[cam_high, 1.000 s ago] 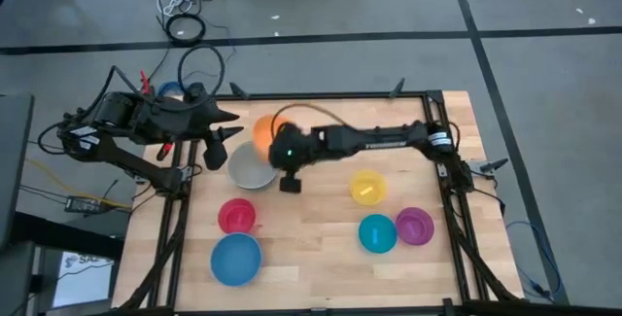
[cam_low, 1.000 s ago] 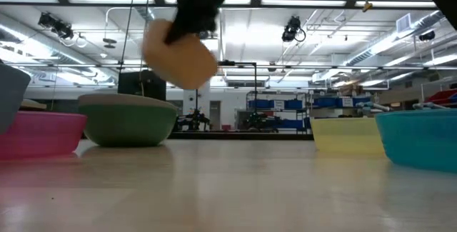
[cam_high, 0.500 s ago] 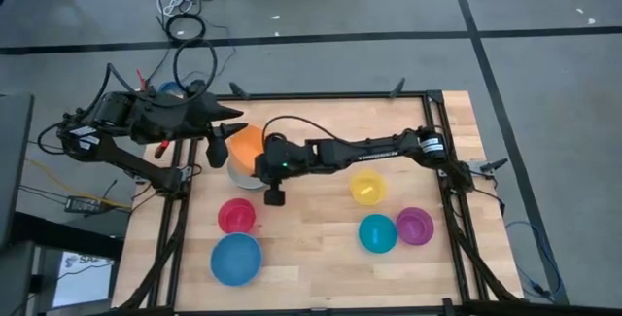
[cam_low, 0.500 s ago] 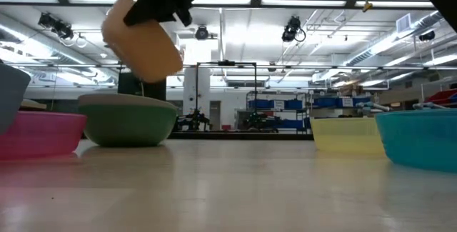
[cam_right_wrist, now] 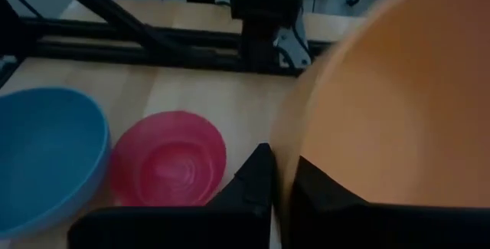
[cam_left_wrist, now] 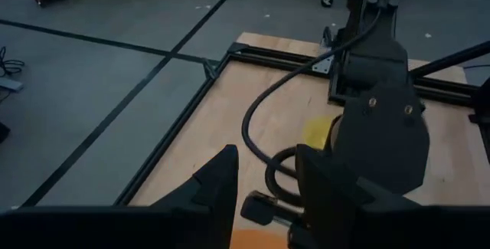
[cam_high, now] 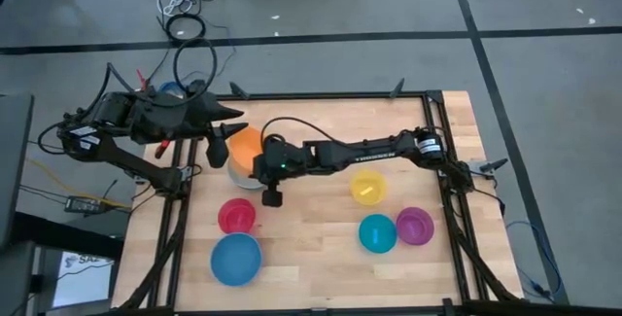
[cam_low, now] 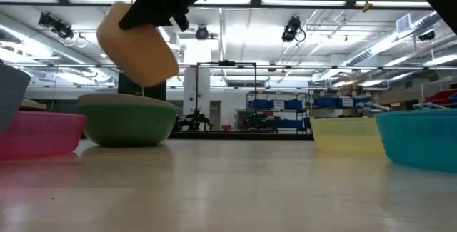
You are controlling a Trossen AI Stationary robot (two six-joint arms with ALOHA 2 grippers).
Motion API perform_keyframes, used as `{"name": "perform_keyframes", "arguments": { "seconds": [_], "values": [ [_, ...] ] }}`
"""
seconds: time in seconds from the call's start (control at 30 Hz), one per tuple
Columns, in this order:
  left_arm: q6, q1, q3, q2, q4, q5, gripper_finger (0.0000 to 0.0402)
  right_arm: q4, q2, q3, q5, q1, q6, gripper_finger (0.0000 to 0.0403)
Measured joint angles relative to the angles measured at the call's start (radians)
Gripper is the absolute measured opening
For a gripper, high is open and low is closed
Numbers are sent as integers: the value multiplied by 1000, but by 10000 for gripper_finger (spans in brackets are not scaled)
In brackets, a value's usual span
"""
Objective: Nest bowls inside each other
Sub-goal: Stack the orange bowl on top of the gray bowl, then stack the blue bowl on top of the orange bowl
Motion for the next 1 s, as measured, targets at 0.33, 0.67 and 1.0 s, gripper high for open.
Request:
{"name": "perform_keyframes", "arguments": {
  "seconds": [0.33,0.67,1.0],
  "values": [
    [0,0,0,0,-1,0,140,23,43,0,6,-4,46,88],
    [-1,0,0,0,-4,0,140,14,41,1,10,-5,46,114],
    [-2,0,0,1,-6,14,140,-26,-31,1,5,23,38,112]
  ]
}}
